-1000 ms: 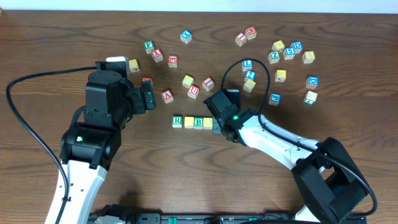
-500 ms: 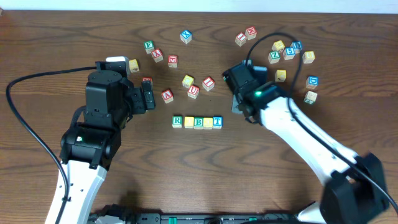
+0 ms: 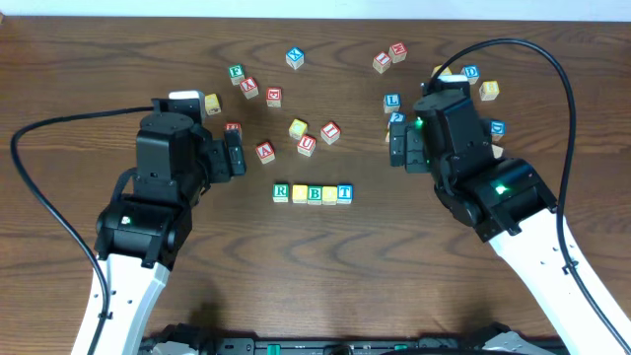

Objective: Spell out ROBOT

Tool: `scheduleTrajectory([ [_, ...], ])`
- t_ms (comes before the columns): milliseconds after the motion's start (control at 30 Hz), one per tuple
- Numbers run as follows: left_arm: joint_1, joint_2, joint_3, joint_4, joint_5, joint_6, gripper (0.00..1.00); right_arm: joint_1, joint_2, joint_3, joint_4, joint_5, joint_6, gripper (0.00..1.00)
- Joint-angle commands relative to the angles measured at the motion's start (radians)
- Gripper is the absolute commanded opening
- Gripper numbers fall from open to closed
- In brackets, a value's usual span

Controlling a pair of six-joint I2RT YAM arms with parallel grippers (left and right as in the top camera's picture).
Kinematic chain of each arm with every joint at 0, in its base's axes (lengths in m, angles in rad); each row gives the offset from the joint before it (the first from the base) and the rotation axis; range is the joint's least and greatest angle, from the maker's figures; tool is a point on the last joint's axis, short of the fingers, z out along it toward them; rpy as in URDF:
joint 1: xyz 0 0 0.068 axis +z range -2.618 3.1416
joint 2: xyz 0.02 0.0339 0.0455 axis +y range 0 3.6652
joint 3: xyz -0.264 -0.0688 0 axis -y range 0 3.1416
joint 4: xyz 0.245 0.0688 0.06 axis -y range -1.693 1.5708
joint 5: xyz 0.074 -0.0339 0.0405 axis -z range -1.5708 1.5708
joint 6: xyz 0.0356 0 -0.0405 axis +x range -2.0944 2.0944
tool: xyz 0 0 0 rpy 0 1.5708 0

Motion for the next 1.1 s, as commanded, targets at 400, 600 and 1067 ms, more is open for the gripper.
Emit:
scheduleTrajectory([
  [400,-0.051,0.614,0.002,-0.212,0.219,-0.005,0.08,-0.021,0.000,0.010,0.029,0.034,-0.029,0.99],
  [600,-0.127,0.675,0.002,-0.074,0.203,-0.004,0.08,-0.021,0.000,0.010,0.029,0.034,-0.029,0.99],
  [1067,-0.129,0.675,0.002,0.076,0.083,-0.004,0.08,-0.021,0.000,0.010,0.007,0.034,-0.037,0.99],
])
